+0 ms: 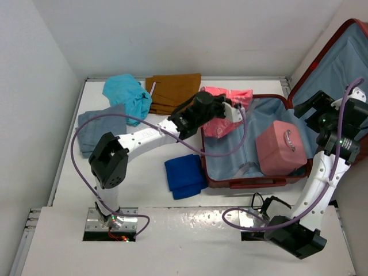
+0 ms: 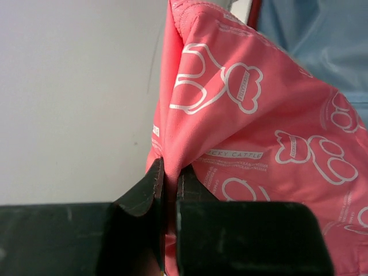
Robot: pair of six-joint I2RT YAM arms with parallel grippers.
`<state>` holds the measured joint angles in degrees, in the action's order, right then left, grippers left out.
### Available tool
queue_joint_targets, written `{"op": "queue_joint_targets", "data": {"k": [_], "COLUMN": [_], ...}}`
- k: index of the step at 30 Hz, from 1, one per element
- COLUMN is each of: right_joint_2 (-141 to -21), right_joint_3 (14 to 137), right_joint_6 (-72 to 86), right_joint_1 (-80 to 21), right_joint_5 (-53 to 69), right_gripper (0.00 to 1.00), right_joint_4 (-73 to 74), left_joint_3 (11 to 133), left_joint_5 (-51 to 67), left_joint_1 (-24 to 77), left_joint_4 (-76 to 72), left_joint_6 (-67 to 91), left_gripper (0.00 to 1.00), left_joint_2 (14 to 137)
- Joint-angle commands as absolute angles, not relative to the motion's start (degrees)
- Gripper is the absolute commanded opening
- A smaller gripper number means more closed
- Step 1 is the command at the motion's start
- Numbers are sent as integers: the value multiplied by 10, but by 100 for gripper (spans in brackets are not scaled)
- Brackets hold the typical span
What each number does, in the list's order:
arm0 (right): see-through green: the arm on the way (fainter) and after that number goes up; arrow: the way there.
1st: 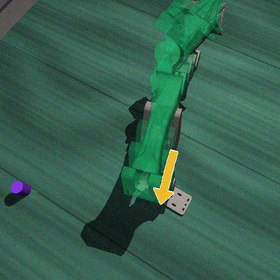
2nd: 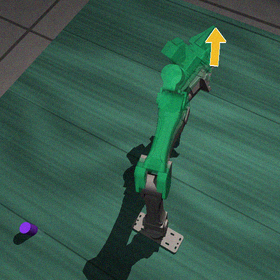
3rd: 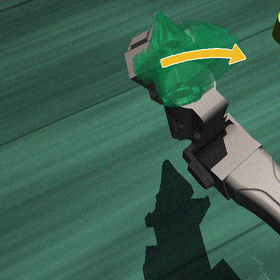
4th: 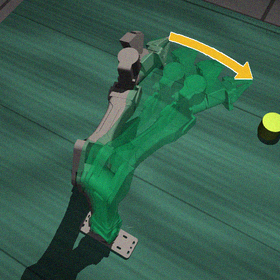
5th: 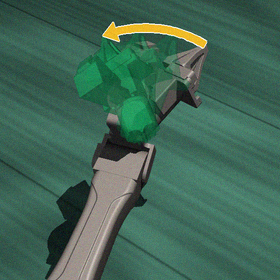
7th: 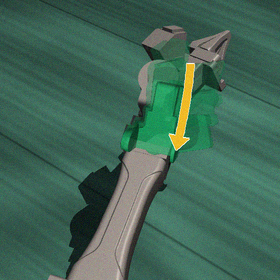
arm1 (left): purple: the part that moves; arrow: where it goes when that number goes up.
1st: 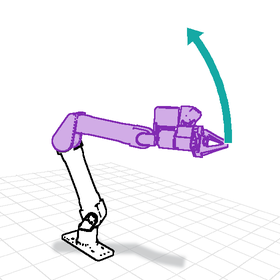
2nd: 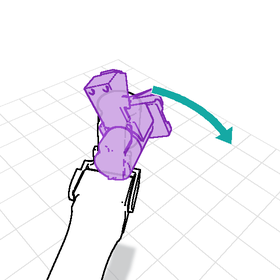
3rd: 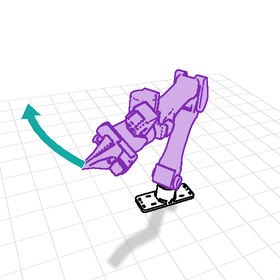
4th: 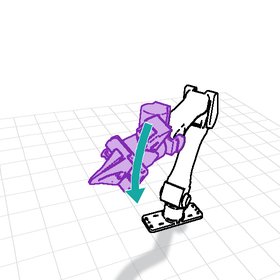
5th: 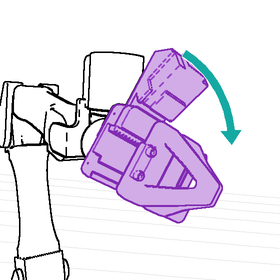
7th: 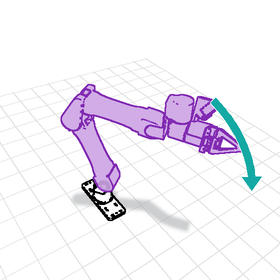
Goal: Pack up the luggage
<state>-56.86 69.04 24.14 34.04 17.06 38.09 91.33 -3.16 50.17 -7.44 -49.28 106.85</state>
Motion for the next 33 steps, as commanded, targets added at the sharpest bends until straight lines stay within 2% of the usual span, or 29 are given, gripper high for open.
{"op": "queue_joint_targets", "data": {"k": [1,9,14,19,20,21,22,23,26,29,30,31,32,33], "right_joint_2": [-572,-621,-644,-653,-655,-657,-658,-662,-667,-671,-676,-678,-691,-694], "right_joint_3": [729,803,817,831,836,839,843,845,853,848,842,839,834,830], "right_joint_6": [276,324,331,316,314,311,311,310,305,312,317,323,336,342], "right_joint_1": [343,343,342,342,343,343,343,343,342,343,343,343,342,343], "right_joint_5": [202,290,310,333,343,351,361,366,388,419,435,459,479,489], "right_gripper": [90,91,91,92,92,92,92,92,92,86,83,73,69,62], "right_joint_4": [374,393,397,403,403,405,405,405,409,393,388,367,361,356], "left_joint_3": [852,690,689,716,741,774,774,796,791,796,803,798,792,774], "left_joint_5": [-11,7,47,154,162,189,205,221,275,312,319,330,330,330], "left_joint_1": [532,612,642,656,656,656,656,650,631,624,624,624,624,624], "left_joint_4": [-207,-214,-182,-113,-84,-38,-38,-10,-30,-23,-16,-16,-16,-16], "left_joint_6": [-538,-462,-354,-299,-274,-262,-262,-245,-195,-178,-172,-172,-177,-184], "left_gripper": [0,0,0,0,3,16,17,25,32,37,41,43,47,57], "left_joint_2": [1030,992,1005,1029,1037,1055,1056,1062,1036,1006,993,960,941,921]}}
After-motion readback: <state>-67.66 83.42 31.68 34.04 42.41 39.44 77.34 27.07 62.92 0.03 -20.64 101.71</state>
